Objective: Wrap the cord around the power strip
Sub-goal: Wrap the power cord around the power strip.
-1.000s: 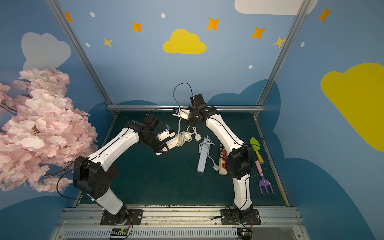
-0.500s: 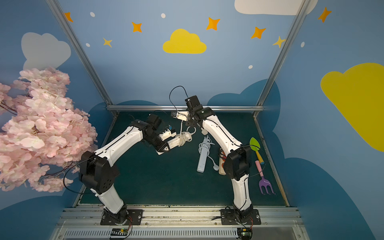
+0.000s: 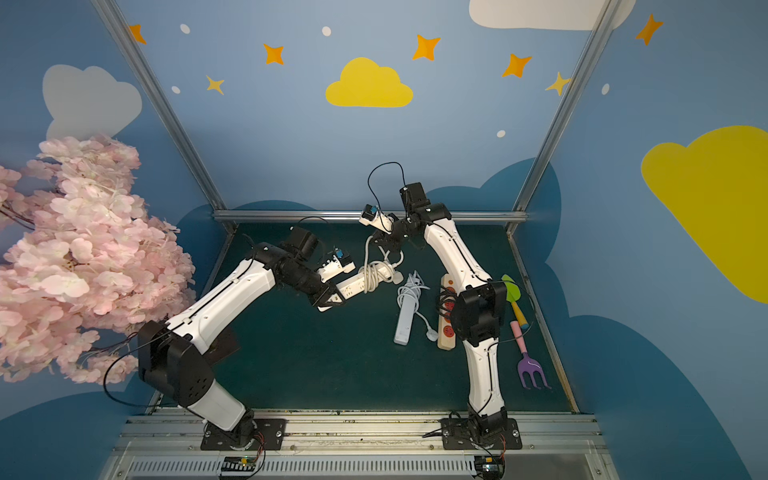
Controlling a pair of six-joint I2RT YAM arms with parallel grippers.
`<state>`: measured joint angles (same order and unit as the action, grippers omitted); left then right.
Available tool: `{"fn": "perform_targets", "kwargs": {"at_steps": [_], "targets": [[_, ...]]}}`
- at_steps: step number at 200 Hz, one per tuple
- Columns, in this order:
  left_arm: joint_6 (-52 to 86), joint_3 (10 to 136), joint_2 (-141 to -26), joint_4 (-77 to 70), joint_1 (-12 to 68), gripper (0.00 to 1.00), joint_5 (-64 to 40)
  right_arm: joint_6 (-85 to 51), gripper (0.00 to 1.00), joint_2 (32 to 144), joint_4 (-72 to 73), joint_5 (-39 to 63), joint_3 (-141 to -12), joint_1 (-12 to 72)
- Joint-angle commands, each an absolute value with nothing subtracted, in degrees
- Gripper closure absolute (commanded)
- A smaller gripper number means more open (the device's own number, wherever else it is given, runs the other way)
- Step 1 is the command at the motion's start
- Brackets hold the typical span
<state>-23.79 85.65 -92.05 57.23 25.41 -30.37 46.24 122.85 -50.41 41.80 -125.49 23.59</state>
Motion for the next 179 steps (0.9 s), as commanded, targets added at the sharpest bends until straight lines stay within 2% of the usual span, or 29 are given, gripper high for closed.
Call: {"fn": "perform_targets", "kwargs": {"at_steps": [1, 35, 89, 153, 179], "targets": [[-31.77, 86.42, -86.33, 63.54, 27.09, 0.97, -45.46, 35.76, 0.9, 121.57, -31.83, 46.27, -118.6, 19.63], [-30.86, 86.97, -84.92, 61.08, 26.36, 0.97, -47.99, 27.49, 0.78, 120.59, -20.72, 50.09, -111.02, 19.75], [-29.27, 85.87, -84.93, 58.9, 23.14, 0.97, -45.6, 25.79, 0.61, 120.79, -21.0, 51.43, -109.64, 18.5], [-26.4, 87.44, -84.53, 56.55, 22.76, 0.97, -46.56, 21.53, 0.49, 121.7, -16.56, 56.54, -108.9, 18.08], [-24.4, 87.54, -84.41, 54.71, 22.71, 0.97, -46.67, 14.61, 0.45, 121.77, -7.31, 57.19, -105.26, 19.69]]}}
